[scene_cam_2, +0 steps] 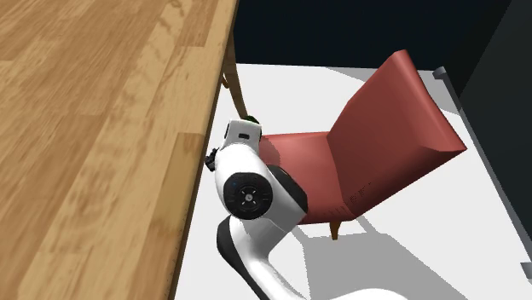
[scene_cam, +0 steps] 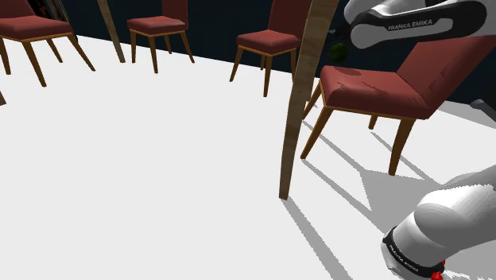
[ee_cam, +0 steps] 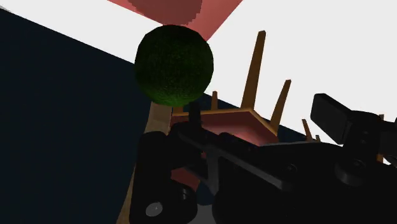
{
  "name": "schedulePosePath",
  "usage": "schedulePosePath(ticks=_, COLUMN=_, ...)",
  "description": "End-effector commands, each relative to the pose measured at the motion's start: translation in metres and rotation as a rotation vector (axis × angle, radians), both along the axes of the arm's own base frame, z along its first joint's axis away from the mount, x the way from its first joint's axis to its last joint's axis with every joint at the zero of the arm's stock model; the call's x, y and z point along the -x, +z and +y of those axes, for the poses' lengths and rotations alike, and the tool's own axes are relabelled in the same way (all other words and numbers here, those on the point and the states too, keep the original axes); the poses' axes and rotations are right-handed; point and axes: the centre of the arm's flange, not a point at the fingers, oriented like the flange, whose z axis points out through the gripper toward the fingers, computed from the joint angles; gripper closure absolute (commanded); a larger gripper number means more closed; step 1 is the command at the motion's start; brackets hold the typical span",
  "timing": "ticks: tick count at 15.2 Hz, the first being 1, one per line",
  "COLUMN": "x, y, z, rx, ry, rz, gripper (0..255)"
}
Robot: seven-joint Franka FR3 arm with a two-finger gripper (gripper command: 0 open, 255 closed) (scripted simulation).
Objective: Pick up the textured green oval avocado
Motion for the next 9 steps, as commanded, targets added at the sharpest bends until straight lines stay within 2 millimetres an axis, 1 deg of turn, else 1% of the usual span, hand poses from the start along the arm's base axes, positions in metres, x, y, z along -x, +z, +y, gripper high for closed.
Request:
schedulePosePath(ticks=1, x=-0.001, y=-0.010, z=-0.027, rx=-0.041, ry=-0.105, rz=0.115, gripper=0)
schedulePosePath(ticks=7, x=-0.027, y=0.011, z=-0.072, rx=0.028, ry=-0.170, rz=0.007, gripper=0)
schedulePosePath(ticks=9, x=-0.027, y=0.001, z=-0.072, rx=0.028, ry=-0.170, rz=0.007, gripper=0)
